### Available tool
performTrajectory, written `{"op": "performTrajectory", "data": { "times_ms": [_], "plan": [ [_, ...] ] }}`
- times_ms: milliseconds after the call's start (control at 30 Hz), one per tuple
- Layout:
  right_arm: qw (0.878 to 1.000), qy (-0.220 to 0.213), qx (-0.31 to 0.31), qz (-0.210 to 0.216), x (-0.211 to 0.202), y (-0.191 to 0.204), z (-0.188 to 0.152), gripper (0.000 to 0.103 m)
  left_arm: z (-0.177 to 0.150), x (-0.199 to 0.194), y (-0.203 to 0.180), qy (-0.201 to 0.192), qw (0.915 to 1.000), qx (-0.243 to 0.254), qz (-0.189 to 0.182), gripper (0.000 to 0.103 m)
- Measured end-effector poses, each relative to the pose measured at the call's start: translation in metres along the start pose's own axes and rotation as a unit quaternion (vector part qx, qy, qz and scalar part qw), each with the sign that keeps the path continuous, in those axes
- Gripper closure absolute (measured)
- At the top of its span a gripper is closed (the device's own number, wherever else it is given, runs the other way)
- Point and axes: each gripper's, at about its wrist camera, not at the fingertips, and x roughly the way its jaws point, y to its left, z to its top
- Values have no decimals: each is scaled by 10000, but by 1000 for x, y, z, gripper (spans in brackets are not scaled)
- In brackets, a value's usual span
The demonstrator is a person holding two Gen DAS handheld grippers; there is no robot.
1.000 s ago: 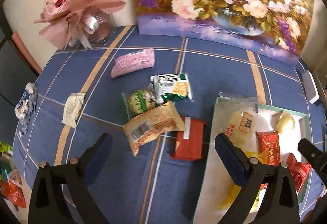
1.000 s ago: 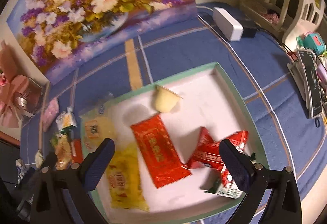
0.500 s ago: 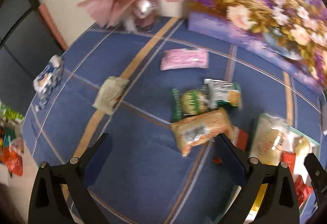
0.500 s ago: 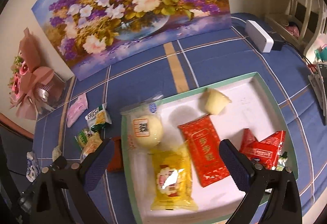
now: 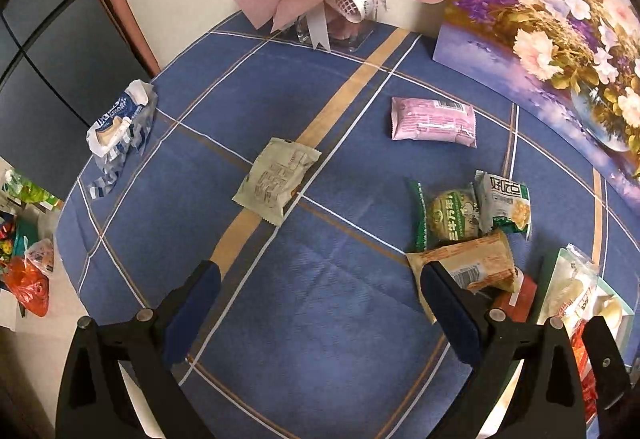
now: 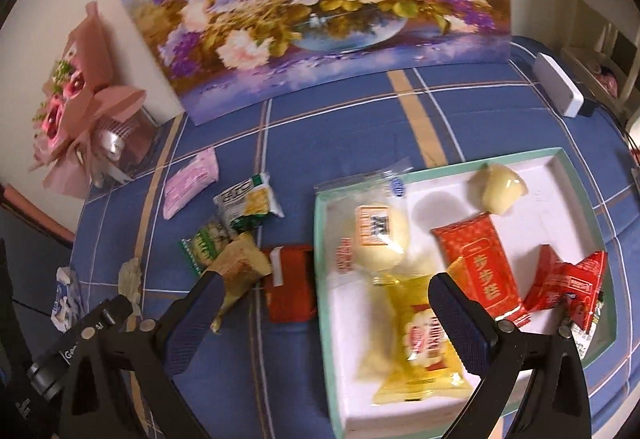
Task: Organize snacks
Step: 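Move both open tools back toward the remaining snack pile, then grasp the cream pastry packet with the left tool while the right grasps the yellow bread bag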
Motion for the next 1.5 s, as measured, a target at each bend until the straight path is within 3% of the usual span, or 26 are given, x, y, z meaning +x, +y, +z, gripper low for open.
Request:
{"op": "performTrajectory", "data": {
  "times_ms": [633, 1233, 1400, 1500],
  "plan": [
    [9983, 258, -518, -59, 17, 59, -16, 0, 13, 11, 37, 36, 9998, -48, -180, 3],
    [9968, 738, -199, 244, 52, 60, -20, 0, 34, 49, 82, 314, 9962, -248, -774, 3],
    [9960, 787, -83, 409, 59, 62, -19, 1, 45, 65, 90, 389, 9965, 24, -741, 3],
    [9959, 809, -69, 397, 64, 63, -19, 8, 51, 76, 91, 445, 9964, 188, -702, 3]
  ]
}}
